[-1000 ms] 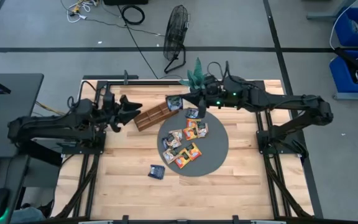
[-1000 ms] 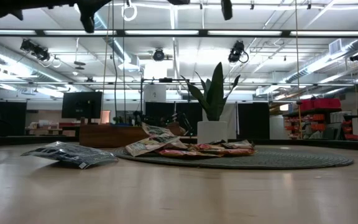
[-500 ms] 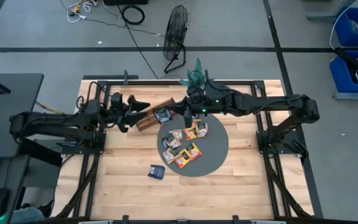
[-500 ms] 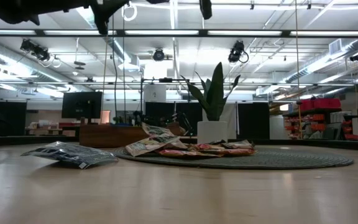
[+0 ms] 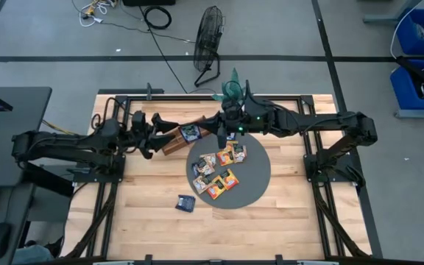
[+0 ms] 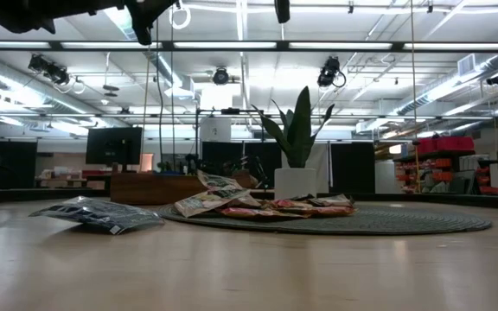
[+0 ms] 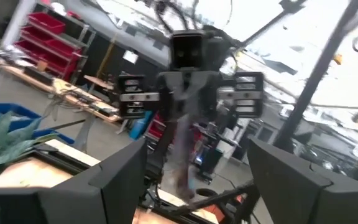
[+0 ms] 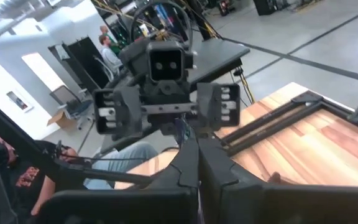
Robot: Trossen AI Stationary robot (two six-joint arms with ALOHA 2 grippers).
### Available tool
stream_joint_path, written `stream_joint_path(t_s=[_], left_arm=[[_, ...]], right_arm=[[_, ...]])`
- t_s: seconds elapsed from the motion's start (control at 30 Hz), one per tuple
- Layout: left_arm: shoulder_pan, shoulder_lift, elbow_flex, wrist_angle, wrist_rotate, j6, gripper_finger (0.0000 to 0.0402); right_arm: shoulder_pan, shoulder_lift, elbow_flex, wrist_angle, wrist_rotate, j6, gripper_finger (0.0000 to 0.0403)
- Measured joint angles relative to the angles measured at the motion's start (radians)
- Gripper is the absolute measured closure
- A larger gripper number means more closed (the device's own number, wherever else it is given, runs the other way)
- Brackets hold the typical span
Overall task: Pick & Place Tea
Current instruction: Put the purple tea bag into the middle section of the wooden organizer
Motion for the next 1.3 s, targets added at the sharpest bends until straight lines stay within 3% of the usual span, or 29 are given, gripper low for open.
stream_joint_path(t_s=[0.43,0.7,0.9,1.23,1.3], left_arm=[[0.000,0.123,0.000,0.199,-0.018,-0.018,0.0117],[0.000,0.175,0.000,0.206,-0.018,-0.018,0.0130],[0.000,0.184,0.000,0.222,-0.031,-0.018,0.0202],[0.000,0.184,0.000,0.222,-0.012,-0.018,0.0384],[0.000,0.184,0.000,0.222,-0.011,-0.016,0.0393]], right_arm=[[-0.006,0.000,0.000,0.026,0.019,0.000,0.0403],[-0.007,0.000,0.000,0.027,0.018,0.006,0.0403],[-0.007,0.000,0.000,0.011,0.016,0.007,0.0403],[-0.007,0.000,0.000,-0.001,-0.003,0.023,0.0403],[-0.007,0.000,0.000,-0.001,-0.004,0.014,0.0400]])
